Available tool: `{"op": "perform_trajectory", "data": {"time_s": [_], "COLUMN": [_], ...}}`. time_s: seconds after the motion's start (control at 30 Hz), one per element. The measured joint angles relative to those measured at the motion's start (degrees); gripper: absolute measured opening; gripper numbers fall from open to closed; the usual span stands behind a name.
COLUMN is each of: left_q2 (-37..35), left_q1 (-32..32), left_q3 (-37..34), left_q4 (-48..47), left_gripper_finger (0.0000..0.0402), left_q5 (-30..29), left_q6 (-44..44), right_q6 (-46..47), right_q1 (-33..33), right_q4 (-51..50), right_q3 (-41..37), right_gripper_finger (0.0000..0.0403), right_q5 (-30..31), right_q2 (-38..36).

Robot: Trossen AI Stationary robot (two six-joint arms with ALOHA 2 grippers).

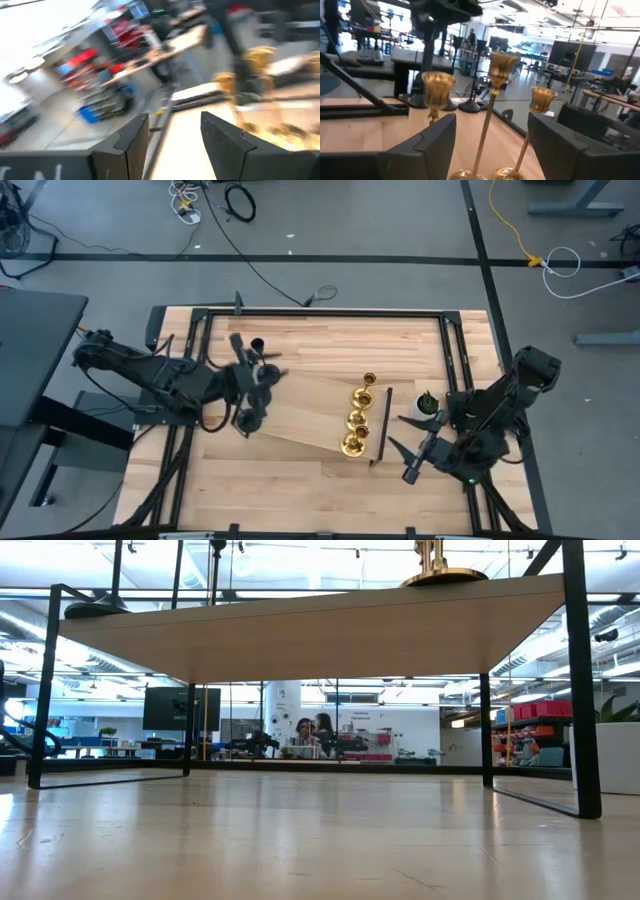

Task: Pick & Place candle stick holders
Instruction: Return to Home Position

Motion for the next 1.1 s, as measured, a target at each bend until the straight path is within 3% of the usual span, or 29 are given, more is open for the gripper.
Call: {"op": "perform_trajectory", "data": {"time_s": [0.07, 0.13, 0.33, 0.6, 0.9, 1.1], "left_q2": [-0.2, -1.3, -8.0, -17.0, -26.1, -34.5], "left_q1": [0.0, 0.0, 0.1, 1.2, 1.4, 1.4], "left_q3": [0.0, 0.0, 0.0, 0.0, -0.5, -7.5], "left_q4": [1.5, 1.1, -2.9, -15.3, -22.5, -21.5], "left_gripper_finger": [0.0181, 0.0181, 0.0181, 0.0181, 0.0181, 0.0181], "left_q5": [-4.1, -4.3, 9.6, 18.3, 18.6, 18.5], "left_q6": [-1.5, -1.9, -4.0, -9.9, -12.5, -14.0], "right_q6": [-1.7, -2.5, -3.8, -2.8, -8.0, -8.4], "right_q1": [1.3, 2.4, 3.7, 3.7, 3.8, 3.8], "right_q4": [0.0, -0.2, -3.6, -3.5, -3.3, -11.4], "right_q3": [0.0, 0.0, 0.0, -5.7, -12.0, -12.2], "right_gripper_finger": [0.0247, 0.0246, 0.0246, 0.0246, 0.0246, 0.0246], "right_q5": [0.1, 0.1, 0.5, 1.5, -2.7, -3.9], "right_q2": [-1.6, -3.4, -8.0, -15.4, -30.1, -38.4]}}
